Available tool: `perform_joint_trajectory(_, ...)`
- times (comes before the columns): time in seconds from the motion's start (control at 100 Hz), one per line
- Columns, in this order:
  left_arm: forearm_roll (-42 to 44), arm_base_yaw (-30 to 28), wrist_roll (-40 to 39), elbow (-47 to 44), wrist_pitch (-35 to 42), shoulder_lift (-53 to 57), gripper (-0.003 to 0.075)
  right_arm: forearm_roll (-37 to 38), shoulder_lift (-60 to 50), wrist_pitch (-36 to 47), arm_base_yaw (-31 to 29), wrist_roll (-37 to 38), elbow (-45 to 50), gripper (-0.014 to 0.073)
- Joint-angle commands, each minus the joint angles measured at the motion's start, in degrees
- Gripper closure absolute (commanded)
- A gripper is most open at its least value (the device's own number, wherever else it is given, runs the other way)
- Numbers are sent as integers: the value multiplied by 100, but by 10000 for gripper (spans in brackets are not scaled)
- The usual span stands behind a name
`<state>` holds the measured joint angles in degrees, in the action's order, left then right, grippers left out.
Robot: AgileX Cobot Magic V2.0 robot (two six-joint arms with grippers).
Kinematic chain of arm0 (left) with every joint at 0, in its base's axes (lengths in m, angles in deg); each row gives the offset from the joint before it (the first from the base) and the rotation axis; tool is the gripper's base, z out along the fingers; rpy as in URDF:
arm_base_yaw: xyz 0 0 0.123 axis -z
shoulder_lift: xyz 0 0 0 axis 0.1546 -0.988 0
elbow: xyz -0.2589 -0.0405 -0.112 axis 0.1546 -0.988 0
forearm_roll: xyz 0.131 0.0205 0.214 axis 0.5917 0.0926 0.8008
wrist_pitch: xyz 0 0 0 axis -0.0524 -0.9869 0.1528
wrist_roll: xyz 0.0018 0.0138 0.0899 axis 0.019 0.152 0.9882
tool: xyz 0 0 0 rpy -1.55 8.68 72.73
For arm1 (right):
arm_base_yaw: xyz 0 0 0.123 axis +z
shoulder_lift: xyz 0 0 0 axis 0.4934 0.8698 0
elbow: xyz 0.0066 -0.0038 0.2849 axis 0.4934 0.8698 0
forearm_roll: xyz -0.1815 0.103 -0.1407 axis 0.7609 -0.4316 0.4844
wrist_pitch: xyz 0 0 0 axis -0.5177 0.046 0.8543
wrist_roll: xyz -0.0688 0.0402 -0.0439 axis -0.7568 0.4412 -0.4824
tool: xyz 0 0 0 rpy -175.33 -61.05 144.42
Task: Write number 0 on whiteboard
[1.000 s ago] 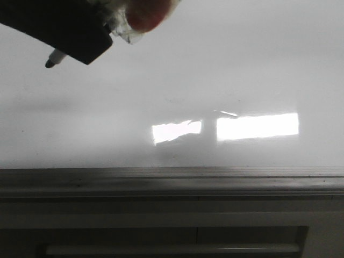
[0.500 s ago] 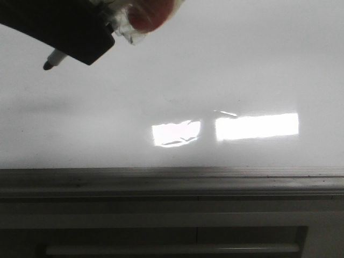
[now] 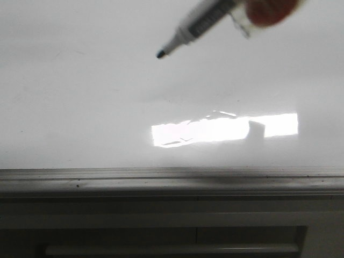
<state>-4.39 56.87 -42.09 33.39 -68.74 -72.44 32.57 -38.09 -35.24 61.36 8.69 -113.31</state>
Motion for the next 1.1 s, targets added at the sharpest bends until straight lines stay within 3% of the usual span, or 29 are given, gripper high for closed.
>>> perform_joint_trajectory(0.0, 300, -207, -968, -214, 887, 577, 588, -156, -478, 516, -95, 164, 265, 660)
perform_joint_trajectory(0.1, 606, -541, -1608, -858, 1186, 1187, 740, -156, -999, 1463, -95, 250, 844, 660)
perform_joint_trajectory(0.26, 629, -1102, -2312, -1732, 1730, 1766, 740, -156, -1198, 2549, -95, 250, 1057, 660)
perform_joint_trajectory(0.48, 479, -1679, -2651, -2290, 2547, 2049, 740, -156, -348, 2465, -84, 250, 384, 660)
perform_joint_trajectory(0.81, 432, -1715, -2651, -2294, 2520, 2049, 740, -156, 1017, 2334, -84, 250, -667, 657)
perform_joint_trajectory(1.09, 388, -1715, -2651, -2294, 2485, 2053, 740, -116, 1373, 2001, -84, 294, -914, 641)
